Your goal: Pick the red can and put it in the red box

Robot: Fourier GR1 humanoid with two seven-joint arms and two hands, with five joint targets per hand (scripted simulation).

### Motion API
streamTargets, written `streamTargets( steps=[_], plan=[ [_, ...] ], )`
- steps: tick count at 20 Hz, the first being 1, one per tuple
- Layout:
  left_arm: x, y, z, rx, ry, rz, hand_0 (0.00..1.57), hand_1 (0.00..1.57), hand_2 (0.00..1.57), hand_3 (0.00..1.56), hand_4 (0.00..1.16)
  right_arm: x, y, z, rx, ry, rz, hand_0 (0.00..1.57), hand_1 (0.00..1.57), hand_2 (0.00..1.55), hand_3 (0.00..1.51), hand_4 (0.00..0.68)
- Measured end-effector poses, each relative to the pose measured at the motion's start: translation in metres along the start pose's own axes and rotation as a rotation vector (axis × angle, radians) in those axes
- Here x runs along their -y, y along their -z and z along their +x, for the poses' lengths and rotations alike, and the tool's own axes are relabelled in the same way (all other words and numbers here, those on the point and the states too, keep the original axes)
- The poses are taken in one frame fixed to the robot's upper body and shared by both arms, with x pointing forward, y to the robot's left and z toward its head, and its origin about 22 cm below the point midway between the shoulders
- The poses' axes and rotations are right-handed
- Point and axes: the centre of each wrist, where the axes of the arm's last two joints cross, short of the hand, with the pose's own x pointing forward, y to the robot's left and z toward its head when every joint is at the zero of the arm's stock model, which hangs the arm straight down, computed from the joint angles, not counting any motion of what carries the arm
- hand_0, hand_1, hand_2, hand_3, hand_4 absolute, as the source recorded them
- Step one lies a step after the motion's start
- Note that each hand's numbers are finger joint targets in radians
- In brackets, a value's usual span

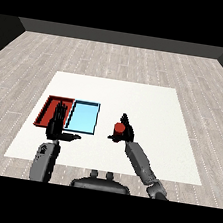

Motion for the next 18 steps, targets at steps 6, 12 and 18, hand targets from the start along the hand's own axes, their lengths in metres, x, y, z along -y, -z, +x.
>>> streamTargets(
  steps=[6, 12, 18],
  plan=[
    [0.002, 0.004, 0.004, -0.002, 0.003, 0.003, 0.0, 0.0, 0.0, 0.0, 0.0, -0.009, 0.003, -0.006, -0.022, -0.048, -0.047, 0.51, 0.51, 0.67, 0.43, 0.0],
    [-0.001, 0.005, 0.004, 0.003, 0.006, 0.003, 0.0, 0.0, 0.0, 0.0, 0.0, -0.008, 0.007, -0.009, -0.038, -0.135, -0.148, 1.49, 1.49, 1.46, 1.42, 0.611],
    [0.002, -0.001, -0.005, -0.001, 0.0, 0.0, 0.0, 0.0, 0.0, 0.0, 0.0, -0.01, 0.007, -0.006, -0.029, -0.191, -0.171, 1.48, 1.48, 1.44, 1.39, 0.598]
  ],
)
